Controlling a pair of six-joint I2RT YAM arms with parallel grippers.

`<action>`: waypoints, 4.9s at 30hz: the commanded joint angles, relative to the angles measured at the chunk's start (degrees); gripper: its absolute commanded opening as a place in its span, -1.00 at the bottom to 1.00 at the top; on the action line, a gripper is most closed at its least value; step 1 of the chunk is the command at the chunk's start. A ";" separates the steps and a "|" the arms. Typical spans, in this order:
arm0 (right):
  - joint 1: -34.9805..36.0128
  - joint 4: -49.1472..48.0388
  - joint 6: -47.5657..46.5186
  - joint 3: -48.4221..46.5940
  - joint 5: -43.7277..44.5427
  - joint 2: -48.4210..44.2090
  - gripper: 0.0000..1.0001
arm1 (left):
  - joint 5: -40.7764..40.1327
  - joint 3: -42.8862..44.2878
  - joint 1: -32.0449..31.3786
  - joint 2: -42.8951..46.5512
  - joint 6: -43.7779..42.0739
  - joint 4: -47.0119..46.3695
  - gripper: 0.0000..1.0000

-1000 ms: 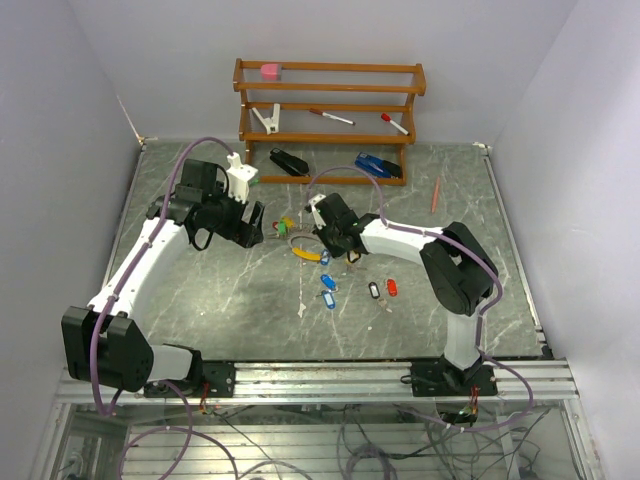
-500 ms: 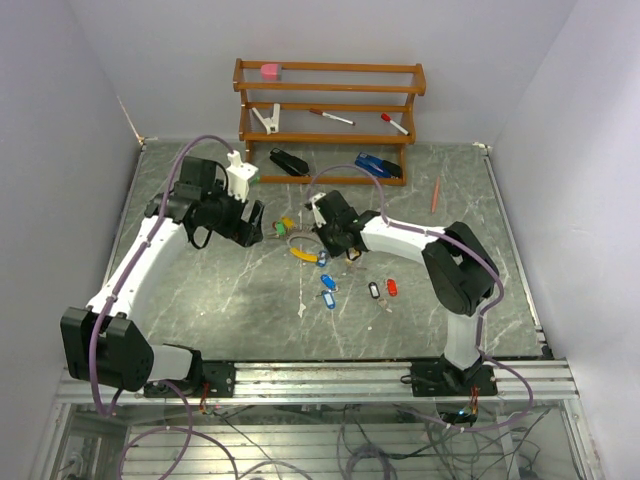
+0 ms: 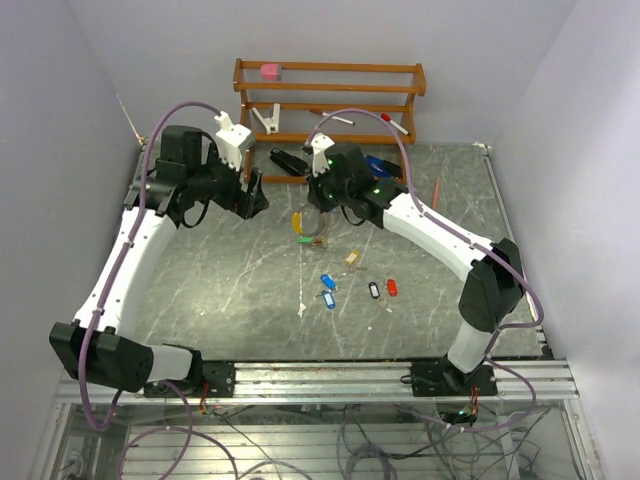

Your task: Put the keys on the keyring

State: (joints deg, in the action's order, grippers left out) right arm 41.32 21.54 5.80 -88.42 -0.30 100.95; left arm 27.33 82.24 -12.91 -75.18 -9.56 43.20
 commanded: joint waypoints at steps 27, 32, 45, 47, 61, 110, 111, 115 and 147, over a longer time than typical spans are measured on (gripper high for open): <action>2.71 2.06 8.71 -9.40 -15.37 -6.47 -1.00 | 5.99 -7.44 -9.15 -0.53 7.41 -15.75 0.99; 2.80 1.62 9.59 -9.34 -16.70 -8.05 -1.00 | 10.94 -7.66 -9.15 0.31 5.72 -15.56 0.99; 2.83 -1.48 12.91 -5.79 -20.54 -10.92 -1.00 | 17.30 -7.03 -9.15 0.69 4.18 -15.36 0.74; 2.83 -1.79 12.84 -5.27 -20.52 -11.16 -1.00 | 17.08 -6.94 -9.15 0.83 4.04 -15.06 0.71; 2.82 -2.64 13.48 -3.42 -20.66 -12.77 -1.00 | 17.13 -6.47 -9.07 1.30 1.09 -12.64 0.48; 2.80 -6.15 14.97 3.20 -22.56 -18.71 -1.00 | 28.30 -4.24 -5.46 1.51 0.58 -12.71 -0.27; 2.82 -6.36 15.04 3.62 -22.60 -18.84 -1.00 | 28.26 -4.34 -5.40 1.52 0.59 -12.77 -0.33; 2.85 -6.77 15.37 4.46 -23.32 -18.90 -1.00 | 28.23 -4.28 -5.20 1.53 0.55 -12.51 -0.67; 2.85 -10.08 15.97 4.75 -24.48 -20.18 -1.00 | 31.66 -4.25 -4.76 0.29 4.39 -15.51 -0.40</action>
State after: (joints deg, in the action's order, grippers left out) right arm 43.83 14.79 20.84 -82.50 -22.94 82.41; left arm 57.10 76.84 -18.11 -74.76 -6.44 31.03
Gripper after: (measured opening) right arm 0.013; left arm 0.288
